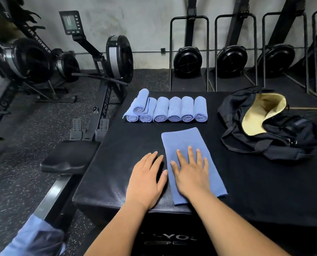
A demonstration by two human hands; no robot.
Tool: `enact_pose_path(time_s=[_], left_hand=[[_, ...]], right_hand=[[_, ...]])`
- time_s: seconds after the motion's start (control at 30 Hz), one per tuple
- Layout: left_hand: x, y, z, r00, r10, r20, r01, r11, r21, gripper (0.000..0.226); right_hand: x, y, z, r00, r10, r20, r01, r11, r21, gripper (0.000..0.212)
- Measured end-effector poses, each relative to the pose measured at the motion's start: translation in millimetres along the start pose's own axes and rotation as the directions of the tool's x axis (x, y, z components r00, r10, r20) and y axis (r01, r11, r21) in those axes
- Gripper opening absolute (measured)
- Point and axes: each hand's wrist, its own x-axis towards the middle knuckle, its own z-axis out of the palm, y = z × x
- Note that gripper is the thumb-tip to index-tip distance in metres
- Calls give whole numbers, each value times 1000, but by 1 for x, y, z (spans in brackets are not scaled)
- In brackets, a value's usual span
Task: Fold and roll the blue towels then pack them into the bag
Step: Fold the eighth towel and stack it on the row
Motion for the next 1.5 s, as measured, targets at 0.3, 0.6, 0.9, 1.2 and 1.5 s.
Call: enact_pose_path(time_s=[0.3, 0.6, 0.9, 1.2, 1.5], left_hand=[[0, -4, -3, 987, 142, 78, -142, 990, -13, 55], [-1, -4, -4, 981, 144, 127, -147, 989, 14, 60], [-1, 7, 1, 959, 184, 216, -202, 978, 60, 68], [-17, 15, -4, 976, 178, 128, -137, 950, -281, 31], [-26, 25, -10, 970, 243, 32, -232, 953, -193, 22]], right_hand=[[7, 13, -20, 998, -25, 52, 1, 909, 418, 52], [-21, 72, -4, 968, -252, 20, 252, 959, -130, 75], [-35, 88, -16, 925, -371, 85, 381, 912, -156, 74], [-64, 125, -15, 862, -495, -108, 494, 869, -40, 65], [-69, 130, -12, 821, -454, -347, 519, 846, 122, 24]])
